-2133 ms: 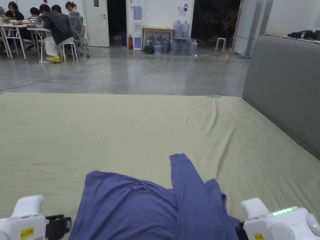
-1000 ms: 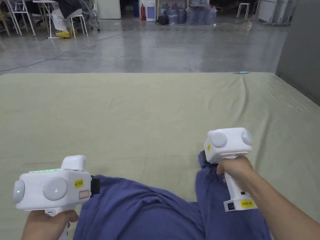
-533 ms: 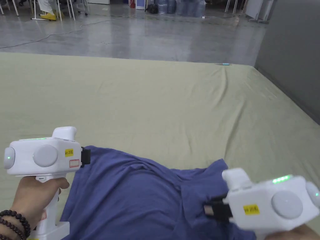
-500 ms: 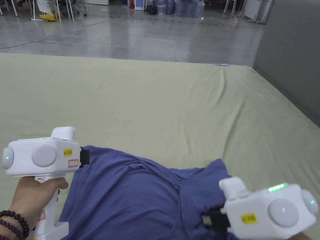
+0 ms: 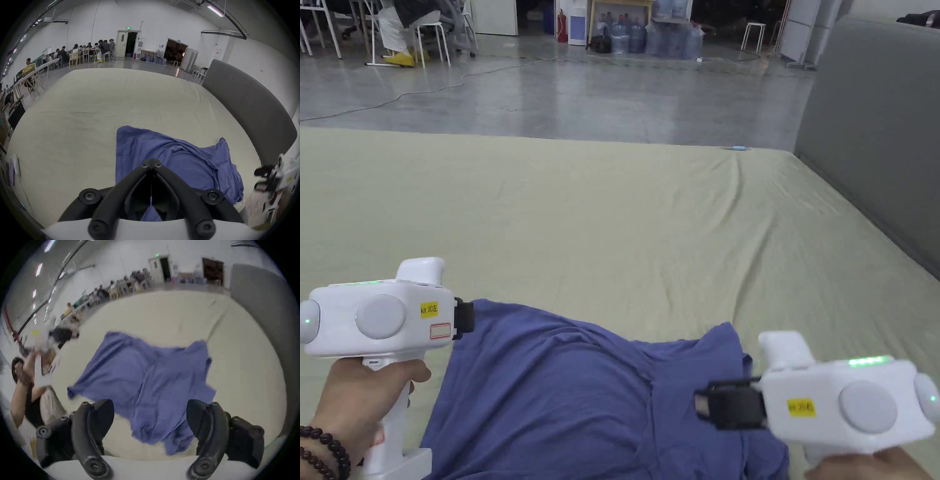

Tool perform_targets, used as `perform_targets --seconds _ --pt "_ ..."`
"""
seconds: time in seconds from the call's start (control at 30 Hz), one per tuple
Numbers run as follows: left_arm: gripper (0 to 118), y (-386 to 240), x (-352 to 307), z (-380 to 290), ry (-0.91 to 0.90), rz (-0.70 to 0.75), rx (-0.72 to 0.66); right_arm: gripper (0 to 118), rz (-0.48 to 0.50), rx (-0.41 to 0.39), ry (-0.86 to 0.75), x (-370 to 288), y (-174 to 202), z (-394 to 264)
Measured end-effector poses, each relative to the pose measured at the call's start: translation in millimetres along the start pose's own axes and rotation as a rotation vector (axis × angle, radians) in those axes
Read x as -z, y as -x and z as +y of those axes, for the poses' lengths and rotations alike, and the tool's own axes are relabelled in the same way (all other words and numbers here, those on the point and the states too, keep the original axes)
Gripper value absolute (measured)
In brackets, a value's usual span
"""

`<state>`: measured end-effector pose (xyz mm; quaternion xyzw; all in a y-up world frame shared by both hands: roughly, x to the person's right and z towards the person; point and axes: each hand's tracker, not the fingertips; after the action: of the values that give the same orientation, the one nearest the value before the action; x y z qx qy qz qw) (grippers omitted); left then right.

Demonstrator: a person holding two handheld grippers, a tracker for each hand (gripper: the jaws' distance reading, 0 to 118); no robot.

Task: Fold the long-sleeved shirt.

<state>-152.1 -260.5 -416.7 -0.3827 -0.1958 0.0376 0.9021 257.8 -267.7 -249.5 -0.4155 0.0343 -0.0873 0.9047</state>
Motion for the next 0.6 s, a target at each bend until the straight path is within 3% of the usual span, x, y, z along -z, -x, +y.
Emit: perform_targets --seconds 0.03,0.07,0.1,0.13,0.37,0.43,0.47,0.53,0.57,0.6 --pt "0 0.9 1.7 -1.8 0.001 0.003 -0.002 89 -0.053 0.009 -0.028 2.3 -4.7 6.7" --pt "0 1.7 3.0 -3.6 0.004 0.004 -0.005 74 -0.102 0.005 -0.055 5.5 -9.3 13.4" --pt "0 2.4 4.4 -5.1 0.007 0.004 -0.011 25 -0.142 -0.015 -0.058 11.8 -13.0 19.4" --pt "0 3.1 6.4 -6.3 0.012 0.002 -0.018 0 -0.18 -0.008 -0.05 21.9 -17.8 24.2" --pt "0 0.7 24.4 5.2 0.027 0.036 -0.014 0 -0.212 0.035 0.018 70.0 -40.0 41.5" --pt "0 2.4 37.1 19.2 -0.007 0.049 -0.009 0 -0.187 0.058 0.017 73.5 -41.0 42.1" --pt "5 4.1 47.6 29.4 -0.021 0.078 0.003 0 -0.163 0.067 0.02 75.7 -41.1 41.8" --pt "93 11.2 80.7 50.5 0.018 0.159 0.023 0 -0.15 0.069 0.029 80.3 -39.9 43.0" --pt "115 16.1 97.5 58.1 0.05 0.179 0.027 0 -0.146 0.068 0.034 82.5 -39.5 42.1" --pt "117 25.2 119.5 64.3 0.095 0.186 0.018 0 -0.14 0.063 0.04 85.6 -39.6 40.7"
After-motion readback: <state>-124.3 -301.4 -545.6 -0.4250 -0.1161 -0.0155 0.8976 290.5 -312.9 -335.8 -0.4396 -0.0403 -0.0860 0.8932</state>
